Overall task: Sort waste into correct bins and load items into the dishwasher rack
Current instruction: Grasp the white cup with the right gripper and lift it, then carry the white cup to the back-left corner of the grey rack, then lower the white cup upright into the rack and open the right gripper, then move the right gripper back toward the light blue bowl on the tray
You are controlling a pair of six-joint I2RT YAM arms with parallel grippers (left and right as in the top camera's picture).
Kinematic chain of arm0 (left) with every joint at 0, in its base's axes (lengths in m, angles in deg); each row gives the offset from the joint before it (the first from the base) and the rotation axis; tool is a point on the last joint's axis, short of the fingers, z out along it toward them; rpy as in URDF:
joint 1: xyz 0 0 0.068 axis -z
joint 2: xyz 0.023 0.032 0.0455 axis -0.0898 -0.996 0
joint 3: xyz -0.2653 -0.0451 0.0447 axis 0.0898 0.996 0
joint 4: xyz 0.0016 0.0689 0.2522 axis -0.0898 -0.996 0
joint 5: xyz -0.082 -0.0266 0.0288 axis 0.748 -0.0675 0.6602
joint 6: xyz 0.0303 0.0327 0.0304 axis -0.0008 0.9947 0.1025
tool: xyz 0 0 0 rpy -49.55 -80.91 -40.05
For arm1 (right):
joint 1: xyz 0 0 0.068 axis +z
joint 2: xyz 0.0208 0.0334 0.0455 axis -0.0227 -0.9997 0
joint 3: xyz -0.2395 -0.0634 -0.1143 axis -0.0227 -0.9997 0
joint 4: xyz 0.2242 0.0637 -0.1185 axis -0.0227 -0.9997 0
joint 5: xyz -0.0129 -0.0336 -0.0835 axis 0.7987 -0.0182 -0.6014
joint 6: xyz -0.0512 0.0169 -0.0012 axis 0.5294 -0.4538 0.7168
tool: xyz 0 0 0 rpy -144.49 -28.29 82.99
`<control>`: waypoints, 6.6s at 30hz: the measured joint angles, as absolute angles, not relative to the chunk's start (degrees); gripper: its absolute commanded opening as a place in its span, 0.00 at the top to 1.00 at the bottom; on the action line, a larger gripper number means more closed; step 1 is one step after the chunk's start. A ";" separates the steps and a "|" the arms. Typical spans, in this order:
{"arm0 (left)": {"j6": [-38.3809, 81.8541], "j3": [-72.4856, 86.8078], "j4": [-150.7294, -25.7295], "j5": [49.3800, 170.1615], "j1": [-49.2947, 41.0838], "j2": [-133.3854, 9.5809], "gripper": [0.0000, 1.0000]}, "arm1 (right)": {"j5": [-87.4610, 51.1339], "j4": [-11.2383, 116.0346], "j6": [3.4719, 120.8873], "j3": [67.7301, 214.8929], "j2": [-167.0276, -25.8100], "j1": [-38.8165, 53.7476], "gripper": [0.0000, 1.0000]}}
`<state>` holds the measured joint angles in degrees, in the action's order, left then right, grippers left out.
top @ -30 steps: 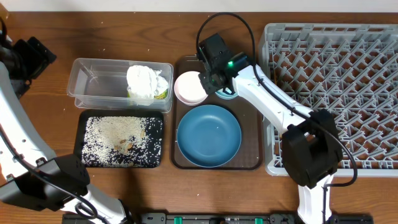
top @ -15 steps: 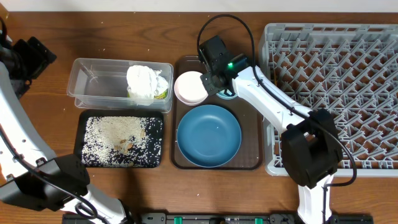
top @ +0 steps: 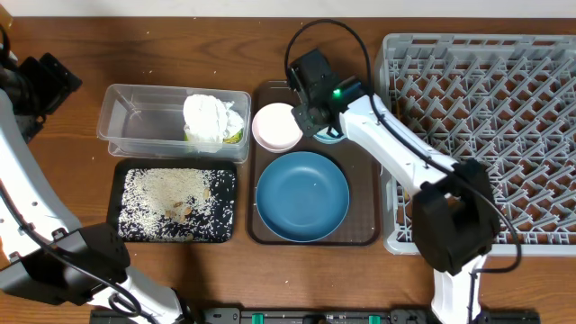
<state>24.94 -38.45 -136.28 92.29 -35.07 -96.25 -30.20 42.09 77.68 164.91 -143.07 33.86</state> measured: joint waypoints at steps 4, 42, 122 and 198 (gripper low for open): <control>24.94 -38.45 -136.28 92.29 -35.07 -96.25 0.09 | -27.03 41.96 79.56 165.47 -137.59 31.48 0.99; 24.94 -38.45 -136.28 92.29 -35.07 -96.25 0.08 | 53.56 53.39 84.58 168.10 -153.69 -6.93 0.99; 24.94 -38.45 -136.28 92.29 -35.07 -96.25 0.08 | -14.57 22.64 82.13 168.08 -129.04 13.81 0.49; 24.94 -38.45 -136.28 92.29 -35.07 -96.25 0.08 | -33.34 30.99 69.98 158.85 -137.76 16.68 0.86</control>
<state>24.94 -38.45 -136.28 92.29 -35.07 -96.25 -33.34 30.99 69.98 158.85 -137.76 16.68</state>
